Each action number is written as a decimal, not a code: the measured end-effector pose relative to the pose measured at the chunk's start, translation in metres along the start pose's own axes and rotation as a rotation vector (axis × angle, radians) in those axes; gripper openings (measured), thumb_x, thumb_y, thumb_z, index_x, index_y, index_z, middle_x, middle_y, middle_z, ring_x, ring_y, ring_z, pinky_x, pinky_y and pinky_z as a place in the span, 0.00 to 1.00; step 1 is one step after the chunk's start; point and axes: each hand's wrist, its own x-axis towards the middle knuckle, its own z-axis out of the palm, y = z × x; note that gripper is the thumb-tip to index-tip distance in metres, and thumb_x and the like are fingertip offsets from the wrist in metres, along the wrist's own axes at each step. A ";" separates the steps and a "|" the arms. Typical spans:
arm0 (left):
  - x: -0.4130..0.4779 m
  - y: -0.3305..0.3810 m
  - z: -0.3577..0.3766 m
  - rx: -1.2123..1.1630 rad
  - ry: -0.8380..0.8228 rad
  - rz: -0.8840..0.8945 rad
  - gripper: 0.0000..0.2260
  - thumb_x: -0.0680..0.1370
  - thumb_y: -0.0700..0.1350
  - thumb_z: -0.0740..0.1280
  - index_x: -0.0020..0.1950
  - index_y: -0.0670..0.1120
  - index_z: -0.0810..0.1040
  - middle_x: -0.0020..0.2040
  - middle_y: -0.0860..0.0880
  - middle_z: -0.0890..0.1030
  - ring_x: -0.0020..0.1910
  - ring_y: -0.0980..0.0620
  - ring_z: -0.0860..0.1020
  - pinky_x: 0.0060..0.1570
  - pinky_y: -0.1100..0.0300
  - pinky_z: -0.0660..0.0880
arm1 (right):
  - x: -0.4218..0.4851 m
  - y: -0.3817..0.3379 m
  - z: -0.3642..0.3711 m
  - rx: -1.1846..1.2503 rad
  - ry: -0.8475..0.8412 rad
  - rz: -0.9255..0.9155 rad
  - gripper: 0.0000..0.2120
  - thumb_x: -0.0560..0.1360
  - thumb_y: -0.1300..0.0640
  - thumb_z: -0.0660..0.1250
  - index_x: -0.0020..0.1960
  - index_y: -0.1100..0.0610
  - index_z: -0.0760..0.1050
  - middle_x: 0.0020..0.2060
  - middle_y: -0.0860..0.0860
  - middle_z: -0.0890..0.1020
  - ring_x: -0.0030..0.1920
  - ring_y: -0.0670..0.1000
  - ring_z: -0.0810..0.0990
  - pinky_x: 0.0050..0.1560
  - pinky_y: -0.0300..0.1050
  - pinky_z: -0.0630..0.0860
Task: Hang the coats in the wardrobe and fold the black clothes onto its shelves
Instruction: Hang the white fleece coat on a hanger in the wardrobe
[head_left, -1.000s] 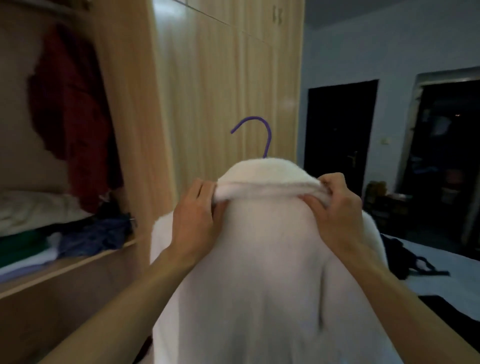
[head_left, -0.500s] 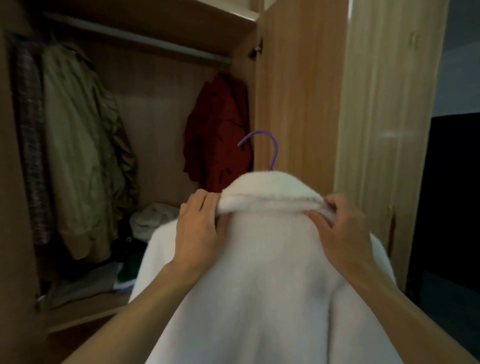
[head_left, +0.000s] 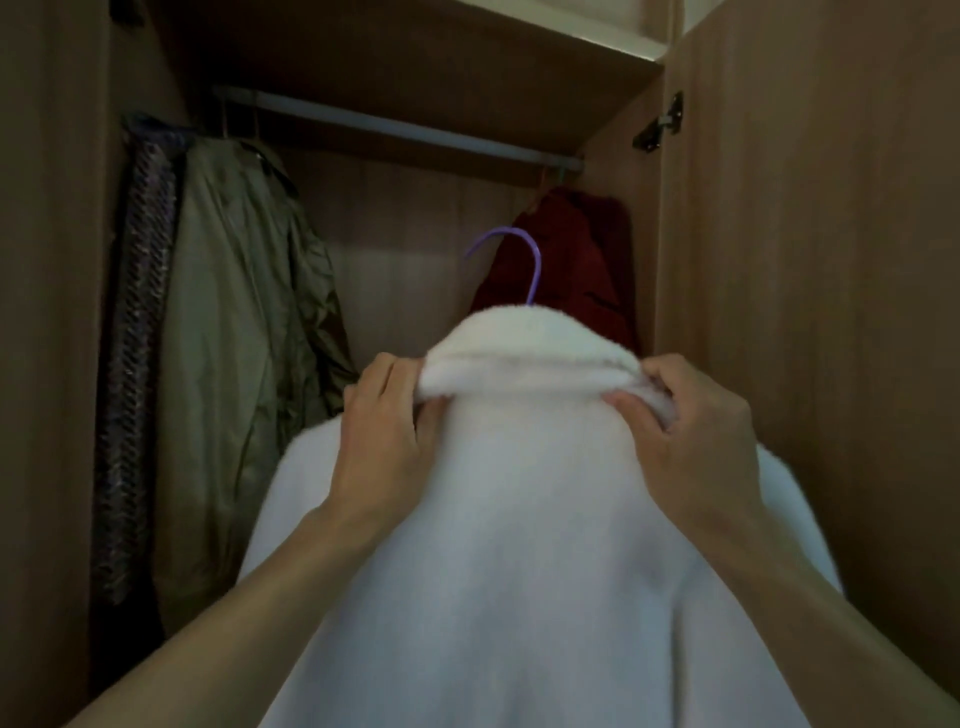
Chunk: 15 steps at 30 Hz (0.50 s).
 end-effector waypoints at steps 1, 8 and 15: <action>0.011 -0.007 0.011 -0.005 0.012 0.004 0.03 0.78 0.40 0.66 0.50 0.43 0.74 0.46 0.53 0.68 0.44 0.54 0.67 0.46 0.56 0.63 | 0.012 0.008 0.011 0.001 0.013 -0.013 0.10 0.75 0.54 0.71 0.52 0.58 0.77 0.40 0.51 0.81 0.39 0.53 0.78 0.41 0.50 0.76; 0.101 -0.061 0.078 0.006 0.123 0.070 0.02 0.78 0.43 0.63 0.46 0.47 0.71 0.44 0.52 0.68 0.43 0.53 0.66 0.45 0.54 0.65 | 0.103 0.049 0.087 0.030 0.052 -0.074 0.11 0.77 0.55 0.68 0.58 0.58 0.77 0.47 0.52 0.81 0.44 0.51 0.77 0.47 0.44 0.72; 0.161 -0.113 0.128 -0.006 0.181 0.088 0.04 0.78 0.44 0.63 0.45 0.49 0.69 0.44 0.50 0.69 0.42 0.48 0.70 0.45 0.52 0.69 | 0.166 0.068 0.151 -0.025 0.083 -0.088 0.11 0.76 0.53 0.68 0.58 0.55 0.76 0.48 0.51 0.81 0.46 0.53 0.78 0.49 0.52 0.77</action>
